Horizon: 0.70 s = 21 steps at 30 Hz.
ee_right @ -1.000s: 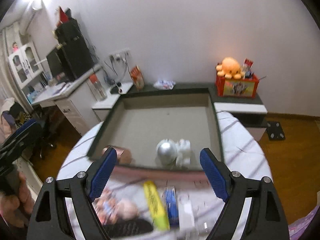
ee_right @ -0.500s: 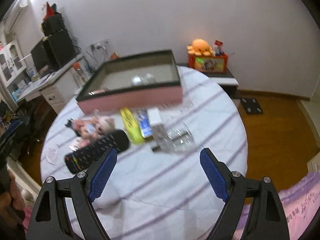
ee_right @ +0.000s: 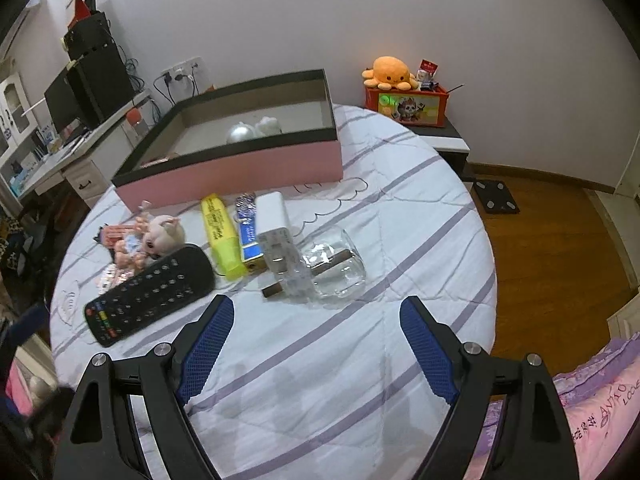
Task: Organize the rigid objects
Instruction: 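Grasp the white plug adapter with the left gripper while the right grasps the glass jar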
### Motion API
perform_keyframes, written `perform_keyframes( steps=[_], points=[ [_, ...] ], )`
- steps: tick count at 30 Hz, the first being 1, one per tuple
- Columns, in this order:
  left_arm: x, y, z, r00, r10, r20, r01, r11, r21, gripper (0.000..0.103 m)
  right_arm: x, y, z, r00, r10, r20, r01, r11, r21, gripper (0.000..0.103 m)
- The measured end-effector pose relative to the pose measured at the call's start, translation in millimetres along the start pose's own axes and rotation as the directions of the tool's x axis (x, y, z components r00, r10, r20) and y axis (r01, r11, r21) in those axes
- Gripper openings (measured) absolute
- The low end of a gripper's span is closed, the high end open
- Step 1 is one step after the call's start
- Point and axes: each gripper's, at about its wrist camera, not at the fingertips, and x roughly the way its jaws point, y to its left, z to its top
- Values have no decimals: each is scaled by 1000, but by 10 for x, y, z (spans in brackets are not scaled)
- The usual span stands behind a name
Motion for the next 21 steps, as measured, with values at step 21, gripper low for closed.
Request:
perform_keyframes(
  steps=[21],
  points=[
    [680, -202, -153, 977, -141, -160, 142, 990, -5, 64, 578, 75, 135, 999, 18, -50, -25, 988, -155, 75]
  ],
)
